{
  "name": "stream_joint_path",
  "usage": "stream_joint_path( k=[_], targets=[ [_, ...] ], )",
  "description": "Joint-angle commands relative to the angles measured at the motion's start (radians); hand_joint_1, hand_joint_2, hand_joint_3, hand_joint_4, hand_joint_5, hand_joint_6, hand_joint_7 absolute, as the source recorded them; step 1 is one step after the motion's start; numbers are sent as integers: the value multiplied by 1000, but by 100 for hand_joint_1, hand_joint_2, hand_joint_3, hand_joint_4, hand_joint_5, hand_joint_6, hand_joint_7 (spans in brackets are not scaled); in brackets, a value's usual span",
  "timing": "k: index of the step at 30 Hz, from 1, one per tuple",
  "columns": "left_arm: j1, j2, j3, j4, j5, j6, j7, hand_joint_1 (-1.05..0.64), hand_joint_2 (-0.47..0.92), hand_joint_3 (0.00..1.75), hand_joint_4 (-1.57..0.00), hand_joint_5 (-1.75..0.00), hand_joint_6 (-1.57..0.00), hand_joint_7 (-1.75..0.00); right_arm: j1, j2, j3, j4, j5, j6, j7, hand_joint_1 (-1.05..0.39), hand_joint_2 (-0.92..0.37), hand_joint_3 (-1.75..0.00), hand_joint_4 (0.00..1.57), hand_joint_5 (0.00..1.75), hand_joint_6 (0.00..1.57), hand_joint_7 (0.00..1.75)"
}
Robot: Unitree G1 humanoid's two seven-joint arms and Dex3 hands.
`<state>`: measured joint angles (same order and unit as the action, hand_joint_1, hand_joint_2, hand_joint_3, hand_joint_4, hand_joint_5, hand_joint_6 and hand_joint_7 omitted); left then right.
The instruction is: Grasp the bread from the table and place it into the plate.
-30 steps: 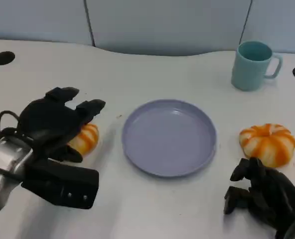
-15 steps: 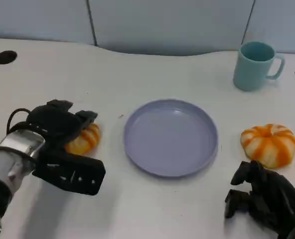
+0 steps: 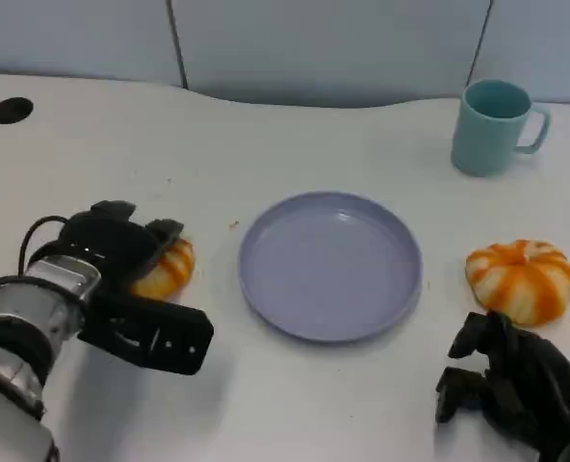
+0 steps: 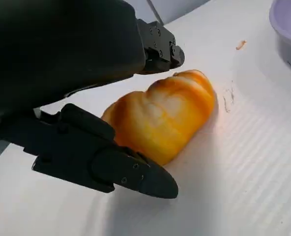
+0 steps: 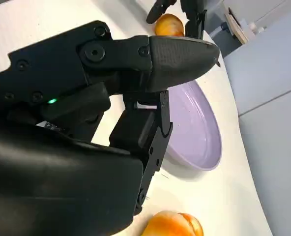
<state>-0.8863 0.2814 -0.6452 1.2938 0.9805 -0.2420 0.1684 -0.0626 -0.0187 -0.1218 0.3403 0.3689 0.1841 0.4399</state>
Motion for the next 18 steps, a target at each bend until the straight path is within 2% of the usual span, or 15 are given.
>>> stream_joint_path(
  k=[1,5,9,12,16,18],
  targets=[
    [-31,-15,-15,45,-17,39,25,-69,88,0,0,0,-4,-1,35,-19,-13,1,6,42,-3,-45,-92,-44,124,118,113,111],
    [-23,-26,-36,60,-18,50,40,-70,90,1,0,0,-3,-1,51,-24,-10,-18,9,48,1,-46,-92,-44,125,118,113,111],
    [-21,-34,-40,67,-32,57,22,-68,91,1,0,0,-3,-1,65,-31,-4,-21,2,14,28,-44,-92,-49,123,119,111,113],
    [-15,-45,-48,72,-32,81,12,-66,92,1,-3,-2,-6,-2,79,-30,-8,-46,11,39,18,-45,-92,-47,124,119,111,113],
    [-2,-64,-57,77,-35,121,15,-41,92,1,-17,-7,-21,-6,92,-31,-7,-69,8,48,9,-45,-92,-45,125,119,112,112],
    [9,-69,-48,76,-49,128,32,-35,92,2,-27,-8,-31,-5,98,-32,-8,-81,13,57,10,-44,-92,-45,125,119,111,112]
  ],
)
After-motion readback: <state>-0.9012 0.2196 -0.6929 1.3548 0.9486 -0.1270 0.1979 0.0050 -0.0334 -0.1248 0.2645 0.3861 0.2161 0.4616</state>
